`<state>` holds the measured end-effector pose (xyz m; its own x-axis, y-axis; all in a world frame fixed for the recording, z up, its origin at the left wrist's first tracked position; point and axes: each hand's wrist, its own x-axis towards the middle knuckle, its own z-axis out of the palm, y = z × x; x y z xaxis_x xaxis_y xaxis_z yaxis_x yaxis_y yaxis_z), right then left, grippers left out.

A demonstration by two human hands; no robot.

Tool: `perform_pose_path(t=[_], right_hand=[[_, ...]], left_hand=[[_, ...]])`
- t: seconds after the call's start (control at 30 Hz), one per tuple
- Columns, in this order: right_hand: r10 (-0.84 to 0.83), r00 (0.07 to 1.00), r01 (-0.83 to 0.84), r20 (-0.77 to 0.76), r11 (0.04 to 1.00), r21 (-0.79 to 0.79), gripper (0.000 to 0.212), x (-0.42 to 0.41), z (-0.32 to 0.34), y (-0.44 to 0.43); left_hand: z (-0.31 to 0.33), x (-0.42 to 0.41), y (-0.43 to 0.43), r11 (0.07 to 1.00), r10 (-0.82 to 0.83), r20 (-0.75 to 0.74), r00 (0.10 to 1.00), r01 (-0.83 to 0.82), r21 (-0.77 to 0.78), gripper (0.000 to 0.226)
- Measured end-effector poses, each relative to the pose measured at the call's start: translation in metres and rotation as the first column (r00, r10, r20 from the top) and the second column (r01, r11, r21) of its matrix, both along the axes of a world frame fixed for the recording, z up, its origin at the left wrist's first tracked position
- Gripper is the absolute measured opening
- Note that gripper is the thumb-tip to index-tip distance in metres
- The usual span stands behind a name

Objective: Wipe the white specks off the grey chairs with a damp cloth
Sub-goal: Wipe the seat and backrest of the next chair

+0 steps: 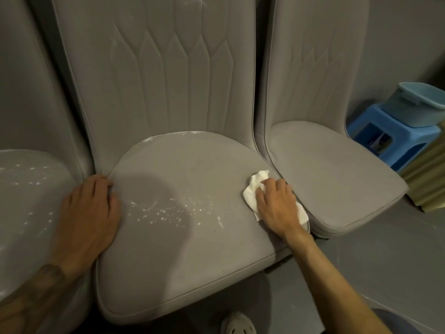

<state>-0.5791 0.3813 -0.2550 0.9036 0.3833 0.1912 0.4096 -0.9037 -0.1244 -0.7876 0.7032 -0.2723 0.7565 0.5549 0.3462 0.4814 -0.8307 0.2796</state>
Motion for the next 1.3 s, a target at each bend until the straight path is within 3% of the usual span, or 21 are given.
perform_pose_path(t=[0.07, 0.13, 0.23, 0.47, 0.67, 0.73, 0.83, 0.9, 1.03, 1.13, 1.3], right_hand=[[0.027, 1.000, -0.028, 0.007, 0.999, 0.022, 0.030, -0.024, -0.003, 0.013], [0.173, 0.985, -0.171, -0.010, 0.980, 0.103, 0.029, -0.061, -0.009, 0.028], [0.357, 0.933, -0.353, -0.044, 0.933, 0.070, 0.031, -0.085, -0.010, 0.027], [-0.020, 0.999, 0.017, 0.027, 0.995, 0.099, 0.023, -0.067, -0.002, 0.020], [0.237, 0.972, -0.235, 0.010, 0.958, 0.162, 0.023, -0.106, -0.014, 0.039], [0.189, 0.982, -0.188, 0.004, 0.974, 0.129, 0.024, -0.079, -0.009, 0.023], [-0.048, 0.999, 0.048, -0.007, 0.995, 0.082, 0.025, -0.052, -0.002, 0.008], [-0.074, 0.997, 0.072, 0.021, 0.992, 0.100, 0.025, -0.067, -0.002, 0.022], [0.206, 0.979, -0.203, 0.003, 0.965, 0.166, 0.026, -0.133, -0.014, 0.061], [0.313, 0.950, -0.308, 0.000, 0.934, 0.180, 0.023, -0.122, -0.011, 0.050], [-0.018, 1.000, 0.018, -0.003, 0.997, 0.077, 0.026, -0.065, -0.002, 0.027]], left_hand=[[0.001, 0.001, -0.001, 1.000, -0.002, 0.000, 1.000, 0.002, 0.010, 0.034], [0.002, 0.000, -0.002, 1.000, 0.000, -0.008, 1.000, 0.000, 0.006, 0.034], [0.004, 0.000, -0.003, 1.000, 0.002, -0.021, 1.000, -0.003, -0.016, 0.036], [0.011, 0.000, -0.008, 0.999, 0.011, -0.012, 1.000, -0.012, -0.035, 0.038], [0.007, -0.001, -0.006, 1.000, 0.002, -0.012, 1.000, -0.002, 0.006, 0.036], [0.006, 0.000, -0.005, 1.000, 0.006, -0.008, 1.000, -0.005, 0.018, 0.035], [0.005, 0.000, -0.005, 1.000, -0.001, -0.009, 1.000, 0.001, 0.029, 0.033], [0.005, 0.001, -0.005, 1.000, -0.007, -0.008, 1.000, 0.007, 0.030, 0.033], [0.004, 0.001, -0.004, 1.000, 0.002, -0.012, 1.000, -0.002, 0.007, 0.036], [0.003, 0.001, -0.004, 1.000, 0.002, -0.009, 1.000, -0.002, 0.007, 0.037], [0.001, 0.001, -0.003, 1.000, 0.004, -0.017, 1.000, -0.004, 0.006, 0.038]])
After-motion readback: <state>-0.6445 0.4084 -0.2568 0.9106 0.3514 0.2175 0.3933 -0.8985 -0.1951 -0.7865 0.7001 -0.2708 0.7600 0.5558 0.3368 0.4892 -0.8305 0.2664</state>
